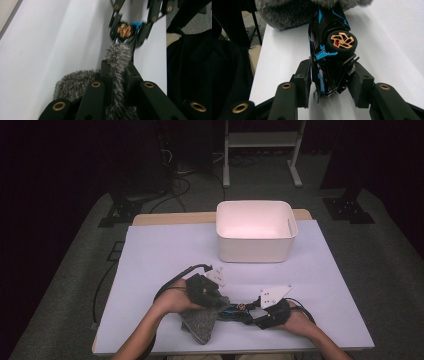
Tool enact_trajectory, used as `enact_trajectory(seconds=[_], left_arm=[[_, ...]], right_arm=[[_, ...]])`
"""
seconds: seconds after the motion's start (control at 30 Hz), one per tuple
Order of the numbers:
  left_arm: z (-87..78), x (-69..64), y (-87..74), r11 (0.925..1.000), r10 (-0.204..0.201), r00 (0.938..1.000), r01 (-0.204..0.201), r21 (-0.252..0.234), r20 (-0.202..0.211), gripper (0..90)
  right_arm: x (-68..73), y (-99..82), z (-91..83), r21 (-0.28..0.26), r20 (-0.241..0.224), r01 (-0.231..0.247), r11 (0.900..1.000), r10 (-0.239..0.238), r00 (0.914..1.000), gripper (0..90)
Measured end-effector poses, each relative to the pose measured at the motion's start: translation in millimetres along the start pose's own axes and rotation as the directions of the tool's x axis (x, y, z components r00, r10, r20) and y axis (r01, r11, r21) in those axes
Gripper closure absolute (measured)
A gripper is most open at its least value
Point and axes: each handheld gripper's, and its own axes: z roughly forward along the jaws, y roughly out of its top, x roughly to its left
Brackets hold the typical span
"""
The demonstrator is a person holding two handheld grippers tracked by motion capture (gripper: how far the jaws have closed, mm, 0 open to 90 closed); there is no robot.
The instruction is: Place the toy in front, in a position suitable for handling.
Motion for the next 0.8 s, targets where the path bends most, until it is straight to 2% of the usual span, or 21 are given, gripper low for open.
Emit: enact_trajectory(seconds=[0.03, 0.13, 0.17, 0.37, 0.6, 0.8], left_arm=[[6.7, -1.1, 8.8, 0.9998, 0.019, 0.9998, -0.019, 0.004, 0.009, 80.9], [12.8, -1.9, 17.7, 0.9994, 0.035, 0.999, -0.035, 0.0, 0.026, 80.4], [18.6, -2.9, 26.6, 0.9987, 0.051, 0.998, -0.051, -0.003, 0.038, 80.4], [28.7, -4.3, 40.2, 0.9964, 0.085, 0.9955, -0.085, -0.001, 0.043, 80.4], [21.3, -2.2, 27.0, 0.9982, 0.058, 0.9975, -0.057, -0.015, 0.042, 80.2], [1.6, 0.6, 1.6, 0.9998, 0.016, 0.9998, -0.016, -0.009, 0.01, 80.1]], right_arm=[[-0.2, -0.1, 0.0, 0.001, -0.001, 0.003, 1.0, -0.003, 1.0, 55.6], [0.1, 0.1, 0.2, 0.002, 0.001, 0.002, 1.0, -0.002, 1.0, 55.5], [0.4, 0.1, 0.3, 0.003, 0.001, 0.0, 1.0, 0.0, 1.0, 55.5], [0.3, 0.3, 0.4, 0.003, 0.0, 0.0, 1.0, 0.0, 1.0, 55.5], [0.4, 0.6, 0.4, 0.006, 0.002, 0.002, 1.0, -0.002, 1.0, 55.5], [0.5, 0.8, 0.5, 0.009, 0.002, 0.005, 0.9999, -0.005, 1.0, 55.5]])
